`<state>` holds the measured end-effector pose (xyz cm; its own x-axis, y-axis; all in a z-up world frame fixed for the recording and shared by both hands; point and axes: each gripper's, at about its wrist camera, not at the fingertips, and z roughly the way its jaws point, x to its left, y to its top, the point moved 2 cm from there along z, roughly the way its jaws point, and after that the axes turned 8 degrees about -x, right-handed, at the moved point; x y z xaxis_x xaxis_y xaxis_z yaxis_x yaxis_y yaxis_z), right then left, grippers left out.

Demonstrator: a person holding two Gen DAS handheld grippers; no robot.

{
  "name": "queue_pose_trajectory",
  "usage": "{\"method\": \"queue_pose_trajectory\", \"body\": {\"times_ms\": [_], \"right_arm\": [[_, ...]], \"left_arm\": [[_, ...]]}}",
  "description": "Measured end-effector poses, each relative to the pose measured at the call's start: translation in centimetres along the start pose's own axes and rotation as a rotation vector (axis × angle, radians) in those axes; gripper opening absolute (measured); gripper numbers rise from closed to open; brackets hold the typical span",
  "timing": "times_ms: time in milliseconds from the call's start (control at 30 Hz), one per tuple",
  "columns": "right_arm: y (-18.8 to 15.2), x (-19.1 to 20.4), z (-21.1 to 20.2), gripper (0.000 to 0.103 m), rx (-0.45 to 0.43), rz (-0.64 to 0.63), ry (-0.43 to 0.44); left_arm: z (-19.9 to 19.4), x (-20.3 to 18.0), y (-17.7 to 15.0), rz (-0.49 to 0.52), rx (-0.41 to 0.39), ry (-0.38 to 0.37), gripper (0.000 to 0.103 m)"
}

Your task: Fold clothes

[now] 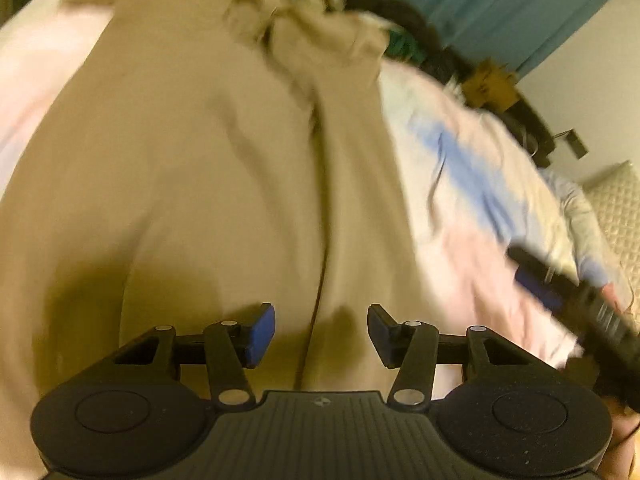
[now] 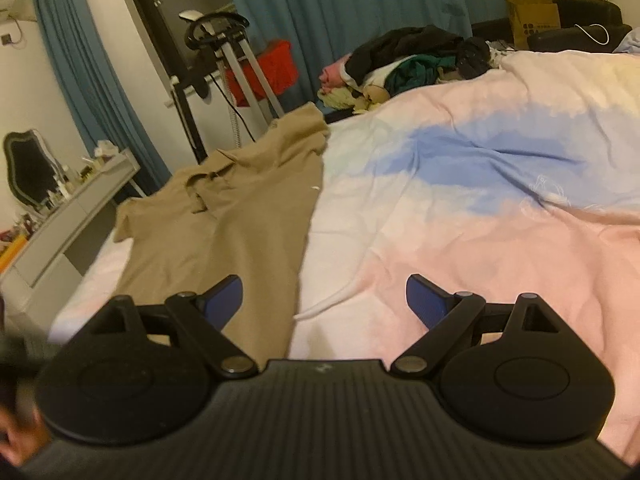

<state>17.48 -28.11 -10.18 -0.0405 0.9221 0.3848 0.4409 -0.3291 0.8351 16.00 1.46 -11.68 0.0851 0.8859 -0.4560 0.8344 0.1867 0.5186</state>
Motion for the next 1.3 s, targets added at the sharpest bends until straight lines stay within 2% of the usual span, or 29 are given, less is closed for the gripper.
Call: {"method": "queue_pose_trajectory", "body": {"times_ms": [133,200,267,433,600,700,767,867,900,967,1133,1300], "right_arm": [[-0.6,0.8,-1.1,0.090,0.004,-0.013,0.013],[-0.9,1.0,-1.6,0.090,0.008,-0.011,0.010],[-1.1,1.1,-2.2,0.090,0.008,-0.006,0.007],[-1.4,1.7,-3.6,0.090,-0.011,-0.030,0.011],[-1.7,1.9,-4.1,0.090,-0.011,-0.042,0.010],[-1.6,2.1,-4.4,0.090,-0.025,-0.049,0.010],[-1.5,2.1,-4.9,0.090,-0.059,-0.067,-0.013],[-1.4,2.1,-5.3,0.090,-0.085,-0.082,-0.023],[-1.2,2.1,-5.4,0.090,-0.095,-0.076,-0.015],[-0.9,2.1,-5.7,0.090,-0.122,-0.071,-0.009],[-0.2,1.8,-6.6,0.090,-0.195,-0.071,-0.058],[0.0,1.0,-6.8,0.090,-0.223,-0.042,-0.095]], "left_arm": [[-0.6,0.3,-2.5,0.004,0.057,0.026,0.042],[-0.9,0.3,-3.2,0.008,0.072,0.029,0.028],[-1.3,-0.1,-3.6,0.026,0.077,0.024,0.005],[-2.8,-2.4,-4.7,0.184,0.023,0.070,0.002],[-2.8,-3.4,-6.1,0.237,0.009,0.108,0.003],[-2.6,-3.7,-5.5,0.213,-0.013,0.109,0.018],[-3.1,-4.2,-5.0,0.225,-0.063,0.098,0.042],[-4.4,-5.1,-4.1,0.273,-0.150,0.108,0.063],[-4.8,-5.6,-3.7,0.295,-0.181,0.122,0.066],[-5.8,-6.6,-2.7,0.338,-0.246,0.150,0.083],[-6.5,-9.4,-0.4,0.396,-0.406,0.181,0.102],[-6.2,-10.8,-0.4,0.458,-0.484,0.176,0.103]]}}
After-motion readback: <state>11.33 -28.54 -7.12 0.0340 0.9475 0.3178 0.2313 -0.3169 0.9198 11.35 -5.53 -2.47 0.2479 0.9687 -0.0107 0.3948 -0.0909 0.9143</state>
